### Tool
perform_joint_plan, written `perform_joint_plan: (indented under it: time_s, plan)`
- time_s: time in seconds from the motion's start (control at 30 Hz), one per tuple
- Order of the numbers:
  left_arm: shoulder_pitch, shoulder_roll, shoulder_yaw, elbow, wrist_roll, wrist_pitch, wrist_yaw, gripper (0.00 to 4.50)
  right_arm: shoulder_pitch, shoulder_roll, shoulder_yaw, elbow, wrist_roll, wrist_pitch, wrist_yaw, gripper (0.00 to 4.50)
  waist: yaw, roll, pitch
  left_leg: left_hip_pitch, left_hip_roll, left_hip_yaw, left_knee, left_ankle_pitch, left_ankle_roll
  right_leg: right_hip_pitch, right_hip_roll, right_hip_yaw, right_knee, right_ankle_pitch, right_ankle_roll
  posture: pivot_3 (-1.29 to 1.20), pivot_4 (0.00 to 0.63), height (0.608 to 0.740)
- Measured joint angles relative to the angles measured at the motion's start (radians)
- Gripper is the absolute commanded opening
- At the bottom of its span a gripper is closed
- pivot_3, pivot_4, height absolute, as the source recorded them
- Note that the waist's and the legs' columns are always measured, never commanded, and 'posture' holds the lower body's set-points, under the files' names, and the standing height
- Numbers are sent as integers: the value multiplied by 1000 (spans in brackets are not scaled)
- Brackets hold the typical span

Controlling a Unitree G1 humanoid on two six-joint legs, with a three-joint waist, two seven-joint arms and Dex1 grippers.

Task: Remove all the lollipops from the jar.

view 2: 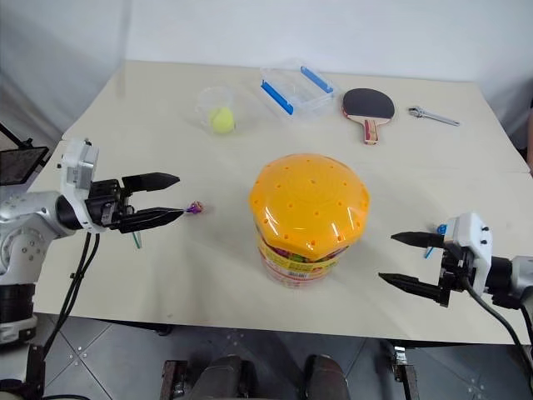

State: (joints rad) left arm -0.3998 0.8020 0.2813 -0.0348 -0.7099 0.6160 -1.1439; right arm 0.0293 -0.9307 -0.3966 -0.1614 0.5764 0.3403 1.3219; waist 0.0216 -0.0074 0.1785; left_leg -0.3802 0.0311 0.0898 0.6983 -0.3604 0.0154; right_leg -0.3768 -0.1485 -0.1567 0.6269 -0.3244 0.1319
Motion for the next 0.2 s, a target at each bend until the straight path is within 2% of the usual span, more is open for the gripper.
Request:
perform_joint_plan:
  time_s: [0.2]
  plan:
    - [228, 4, 101, -58, 14, -78, 0, 4500, -20, 82, 5, 30, 38, -38, 4, 4489, 2, 0, 0, 2, 0, 1, -1, 0, -1, 1, 0, 1, 0, 0, 0, 0, 150, 740]
